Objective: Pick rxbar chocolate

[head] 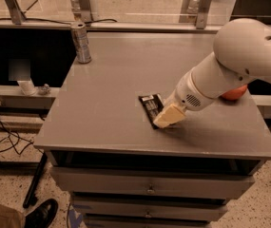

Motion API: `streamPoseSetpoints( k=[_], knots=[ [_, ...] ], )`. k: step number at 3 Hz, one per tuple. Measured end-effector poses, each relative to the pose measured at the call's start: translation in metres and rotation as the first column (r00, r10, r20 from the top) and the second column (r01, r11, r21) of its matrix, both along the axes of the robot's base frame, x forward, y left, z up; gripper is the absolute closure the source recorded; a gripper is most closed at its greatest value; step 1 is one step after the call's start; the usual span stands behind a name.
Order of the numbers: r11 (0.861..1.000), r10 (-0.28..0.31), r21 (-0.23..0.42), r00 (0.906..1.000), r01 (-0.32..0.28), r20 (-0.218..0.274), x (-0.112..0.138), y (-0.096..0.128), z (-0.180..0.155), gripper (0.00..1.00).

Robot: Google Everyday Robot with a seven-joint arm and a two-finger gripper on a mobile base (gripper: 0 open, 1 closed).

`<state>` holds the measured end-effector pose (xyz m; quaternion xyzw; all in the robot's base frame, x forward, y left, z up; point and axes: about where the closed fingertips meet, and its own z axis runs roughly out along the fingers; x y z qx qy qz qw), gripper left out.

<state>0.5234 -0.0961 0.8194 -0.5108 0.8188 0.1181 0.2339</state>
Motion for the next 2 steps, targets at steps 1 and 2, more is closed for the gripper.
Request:
streamPoseSetpoints(
  k=[1, 2],
  knots=[
    [1.000, 0.000, 0.000, 1.0000, 0.000, 0.000, 0.0000, 0.0000, 0.0070, 0.88],
    [1.000, -0.025, -0.010, 0.9995, 0.025, -0.016, 0.0026, -0.0061, 0.0049, 1.00]
  ],
)
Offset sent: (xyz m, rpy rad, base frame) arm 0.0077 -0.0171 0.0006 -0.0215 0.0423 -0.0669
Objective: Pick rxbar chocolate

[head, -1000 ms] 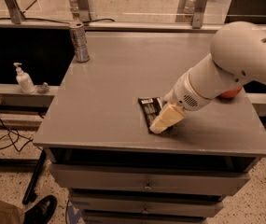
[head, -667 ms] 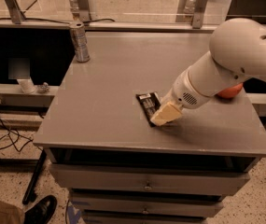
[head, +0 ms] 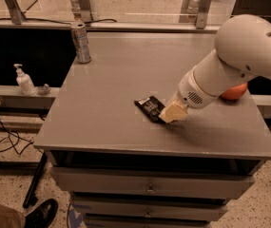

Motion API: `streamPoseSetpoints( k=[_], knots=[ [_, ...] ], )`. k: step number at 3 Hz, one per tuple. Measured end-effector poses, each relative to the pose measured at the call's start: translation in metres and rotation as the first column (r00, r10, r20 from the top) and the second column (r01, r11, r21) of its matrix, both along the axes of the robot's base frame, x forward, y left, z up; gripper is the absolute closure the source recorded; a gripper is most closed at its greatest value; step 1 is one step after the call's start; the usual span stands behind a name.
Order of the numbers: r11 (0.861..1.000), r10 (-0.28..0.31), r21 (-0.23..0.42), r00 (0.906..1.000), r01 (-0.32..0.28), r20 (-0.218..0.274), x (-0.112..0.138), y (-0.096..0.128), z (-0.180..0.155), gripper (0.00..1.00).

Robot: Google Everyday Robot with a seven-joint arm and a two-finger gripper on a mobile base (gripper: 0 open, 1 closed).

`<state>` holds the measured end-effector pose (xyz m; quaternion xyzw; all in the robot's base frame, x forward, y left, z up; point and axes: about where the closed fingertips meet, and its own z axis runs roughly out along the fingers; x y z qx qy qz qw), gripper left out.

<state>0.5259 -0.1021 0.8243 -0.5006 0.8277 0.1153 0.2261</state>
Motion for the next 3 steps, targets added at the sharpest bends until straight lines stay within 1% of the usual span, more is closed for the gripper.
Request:
streamPoseSetpoints(
  k=[1, 2, 3],
  knots=[
    [1.000, -0.007, 0.000, 0.9999, 0.007, 0.014, 0.007, -0.003, 0.011, 1.00],
    [0.998, 0.018, 0.053, 0.9979, -0.021, 0.062, 0.024, 0.001, 0.043, 1.00],
    [0.988, 0.036, 0.147, 0.9904, -0.056, 0.133, 0.041, 0.009, 0.092, 1.00]
  ],
)
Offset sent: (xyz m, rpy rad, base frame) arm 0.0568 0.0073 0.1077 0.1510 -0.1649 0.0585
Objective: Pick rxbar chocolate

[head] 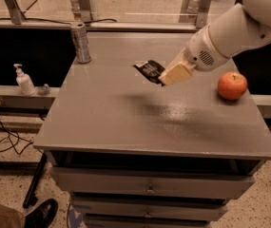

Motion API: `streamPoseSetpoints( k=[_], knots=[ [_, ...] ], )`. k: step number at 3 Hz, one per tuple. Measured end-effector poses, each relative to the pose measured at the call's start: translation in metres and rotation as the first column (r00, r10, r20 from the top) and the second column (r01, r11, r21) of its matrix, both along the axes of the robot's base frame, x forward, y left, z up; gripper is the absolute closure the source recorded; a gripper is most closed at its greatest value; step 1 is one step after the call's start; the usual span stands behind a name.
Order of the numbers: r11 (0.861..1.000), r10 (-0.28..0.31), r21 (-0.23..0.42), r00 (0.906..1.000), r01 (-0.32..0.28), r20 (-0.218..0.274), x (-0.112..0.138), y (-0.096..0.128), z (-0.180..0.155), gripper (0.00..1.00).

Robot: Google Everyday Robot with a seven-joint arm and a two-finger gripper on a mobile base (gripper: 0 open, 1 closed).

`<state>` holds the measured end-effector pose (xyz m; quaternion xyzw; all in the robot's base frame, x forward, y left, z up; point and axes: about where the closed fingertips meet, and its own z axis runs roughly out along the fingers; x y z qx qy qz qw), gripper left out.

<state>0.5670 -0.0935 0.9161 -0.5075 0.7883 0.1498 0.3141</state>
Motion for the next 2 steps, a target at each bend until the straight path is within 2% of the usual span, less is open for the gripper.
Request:
streamPoseSetpoints(
  k=[1, 2],
  knots=[
    [0.993, 0.043, 0.107, 0.9978, -0.048, 0.051, 0.012, 0.009, 0.040, 1.00],
    [0.990, 0.045, 0.128, 0.9966, -0.054, 0.068, 0.014, 0.011, 0.052, 1.00]
  ],
)
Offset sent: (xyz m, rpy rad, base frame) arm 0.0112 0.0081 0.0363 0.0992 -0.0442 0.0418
